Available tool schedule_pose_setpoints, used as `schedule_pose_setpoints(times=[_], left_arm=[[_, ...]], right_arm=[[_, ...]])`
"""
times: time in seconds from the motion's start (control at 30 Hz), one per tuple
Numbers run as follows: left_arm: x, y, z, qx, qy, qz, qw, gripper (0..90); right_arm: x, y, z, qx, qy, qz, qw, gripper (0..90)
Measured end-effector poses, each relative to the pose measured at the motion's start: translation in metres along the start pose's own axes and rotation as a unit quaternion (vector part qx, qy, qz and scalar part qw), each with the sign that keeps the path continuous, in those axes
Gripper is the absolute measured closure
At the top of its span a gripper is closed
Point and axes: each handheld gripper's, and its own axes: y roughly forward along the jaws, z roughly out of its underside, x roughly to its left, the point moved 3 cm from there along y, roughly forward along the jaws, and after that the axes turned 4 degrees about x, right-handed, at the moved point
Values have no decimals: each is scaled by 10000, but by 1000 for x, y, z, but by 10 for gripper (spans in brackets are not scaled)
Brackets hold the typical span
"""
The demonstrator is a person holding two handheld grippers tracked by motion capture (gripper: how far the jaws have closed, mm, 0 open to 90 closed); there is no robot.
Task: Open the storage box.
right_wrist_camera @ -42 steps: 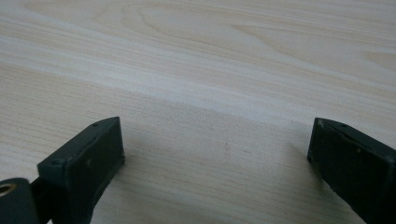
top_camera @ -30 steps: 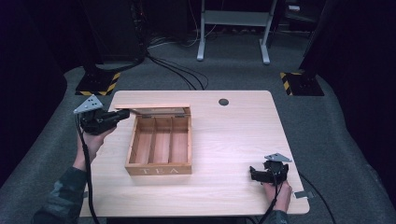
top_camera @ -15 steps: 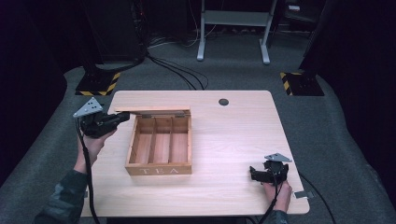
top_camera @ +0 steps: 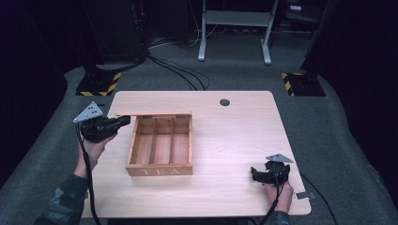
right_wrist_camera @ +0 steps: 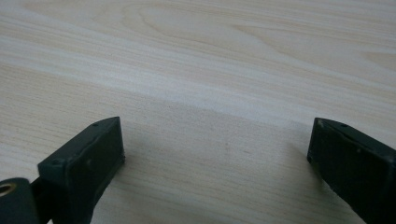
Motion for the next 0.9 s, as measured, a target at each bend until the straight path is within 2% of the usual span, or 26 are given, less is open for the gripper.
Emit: schedule_pose_setpoints(times=[0.17,0.43,0.9], left_arm=[[-4,-1,8,-1,0,61,10000,860],[-10,-2,17,-45,69,5,10000,858],[-20,-3,35,-29,48,9,10000,859]], right_arm=[[0,0,0,-3,6,5,10000,34],[0,0,0,0,15,9,10000,34],[1,0,0,-14,27,22,10000,35]])
